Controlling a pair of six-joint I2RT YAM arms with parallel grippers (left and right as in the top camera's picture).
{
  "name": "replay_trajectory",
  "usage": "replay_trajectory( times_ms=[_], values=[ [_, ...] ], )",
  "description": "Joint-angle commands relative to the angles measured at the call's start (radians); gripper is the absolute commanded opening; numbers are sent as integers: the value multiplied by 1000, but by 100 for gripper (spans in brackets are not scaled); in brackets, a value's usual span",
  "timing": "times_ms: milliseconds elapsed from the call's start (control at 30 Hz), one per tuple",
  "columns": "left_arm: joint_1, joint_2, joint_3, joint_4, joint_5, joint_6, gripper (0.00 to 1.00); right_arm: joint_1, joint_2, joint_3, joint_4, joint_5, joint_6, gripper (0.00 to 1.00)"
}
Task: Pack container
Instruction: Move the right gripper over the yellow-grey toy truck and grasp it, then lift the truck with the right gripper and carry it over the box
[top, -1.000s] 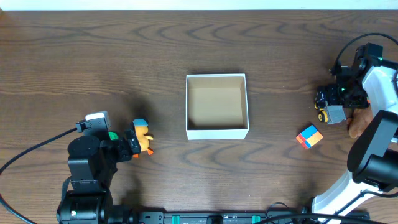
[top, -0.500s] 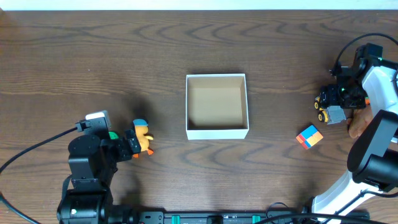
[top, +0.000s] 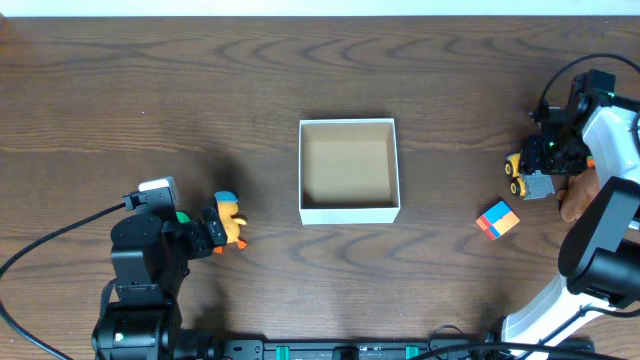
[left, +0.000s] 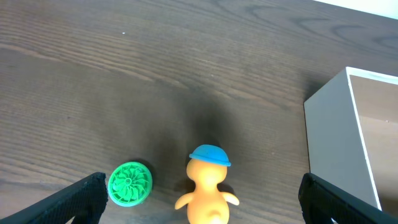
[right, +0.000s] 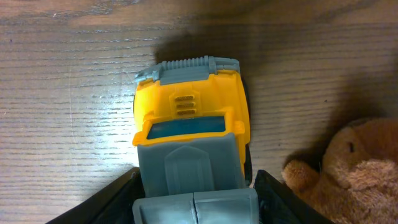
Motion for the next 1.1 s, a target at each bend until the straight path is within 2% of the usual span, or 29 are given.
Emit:
replay_trajectory(
  times_ms=[0, 333, 800, 867, 1000, 1067],
  values=[
    [5, 1, 26, 1, -13, -2, 98, 5, -5, 16, 0, 2, 1, 58],
    [5, 1, 26, 1, -13, -2, 98, 5, -5, 16, 2, 2, 1, 49],
    [5, 1, 26, 1, -12, -2, 98, 5, -5, 16, 7, 2, 1, 45],
    [5, 1, 26, 1, -13, -2, 98, 5, -5, 16, 8, 2, 1, 39],
    [5, 1, 26, 1, -13, -2, 98, 5, -5, 16, 10, 2, 1, 35],
    [5, 1, 26, 1, -12, -2, 98, 6, -5, 16, 10, 2, 1, 27]
  ],
)
